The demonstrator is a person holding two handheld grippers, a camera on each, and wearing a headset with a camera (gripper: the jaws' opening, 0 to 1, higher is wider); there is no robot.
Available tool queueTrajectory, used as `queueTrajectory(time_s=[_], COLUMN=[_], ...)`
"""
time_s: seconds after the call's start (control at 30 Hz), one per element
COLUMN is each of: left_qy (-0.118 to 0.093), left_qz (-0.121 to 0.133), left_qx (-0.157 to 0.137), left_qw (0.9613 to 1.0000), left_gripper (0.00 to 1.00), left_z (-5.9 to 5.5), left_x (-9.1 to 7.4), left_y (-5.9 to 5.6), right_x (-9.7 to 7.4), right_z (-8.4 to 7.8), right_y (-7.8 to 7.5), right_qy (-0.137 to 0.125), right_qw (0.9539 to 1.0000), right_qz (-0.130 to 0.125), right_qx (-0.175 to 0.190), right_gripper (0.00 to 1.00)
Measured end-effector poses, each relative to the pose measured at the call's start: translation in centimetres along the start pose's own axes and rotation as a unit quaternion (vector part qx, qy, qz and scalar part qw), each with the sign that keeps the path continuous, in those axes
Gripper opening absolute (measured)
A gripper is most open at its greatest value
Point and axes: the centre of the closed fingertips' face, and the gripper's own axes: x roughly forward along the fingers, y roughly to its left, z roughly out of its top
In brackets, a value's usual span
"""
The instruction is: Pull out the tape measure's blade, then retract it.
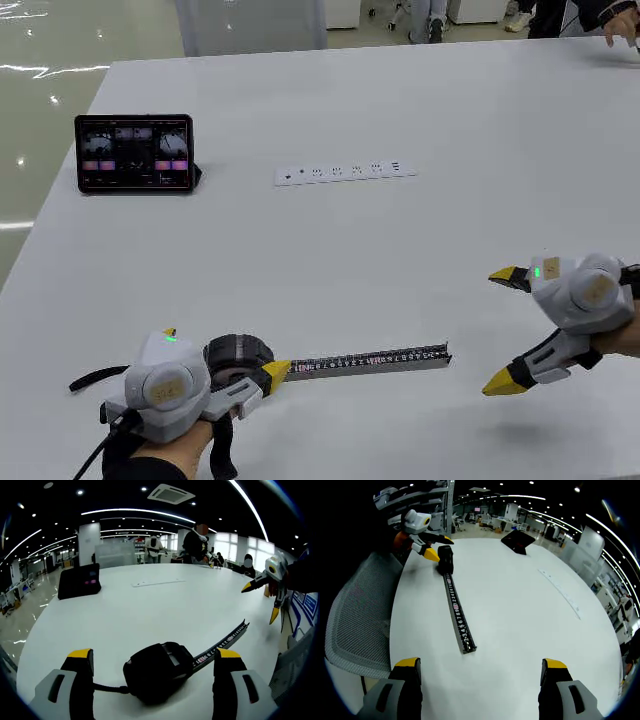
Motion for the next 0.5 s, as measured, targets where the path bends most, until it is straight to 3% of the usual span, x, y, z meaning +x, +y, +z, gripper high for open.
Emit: queueTrajectory(time_s=[0.1, 0.17, 0.23, 0.33, 0.5], left_qy=[-0.01, -0.011, -0.017, -0.021, -0.048], left_qz=[0.014, 0.037, 0.041, 0.047, 0.049], left_qx=[-0.015, -0.036, -0.045, -0.05, -0.047], left_qw=[0.9998, 0.9986, 0.998, 0.9975, 0.9965], left_gripper=[0.97, 0.98, 0.99, 0.99, 0.99], left_z=[0.0, -0.3, -0.5, -0.6, 0.1], left_x=[0.5, 0.6, 0.6, 0.5, 0.5], left_y=[0.6, 1.6, 1.9, 1.9, 1.4], right_x=[1.0, 1.8, 2.5, 3.0, 4.1], right_z=[0.3, 0.2, 0.0, 0.6, 0.4], right_y=[-0.2, -0.2, -0.2, 0.2, 0.1], right_qy=[0.006, 0.012, 0.023, 0.028, 0.041], right_qw=[1.0, 0.9998, 0.9991, 0.9984, 0.997], right_qz=[0.005, 0.014, 0.023, 0.03, 0.041], right_qx=[-0.005, -0.01, -0.029, -0.038, -0.051], right_gripper=[0.96, 0.96, 0.94, 0.91, 0.82])
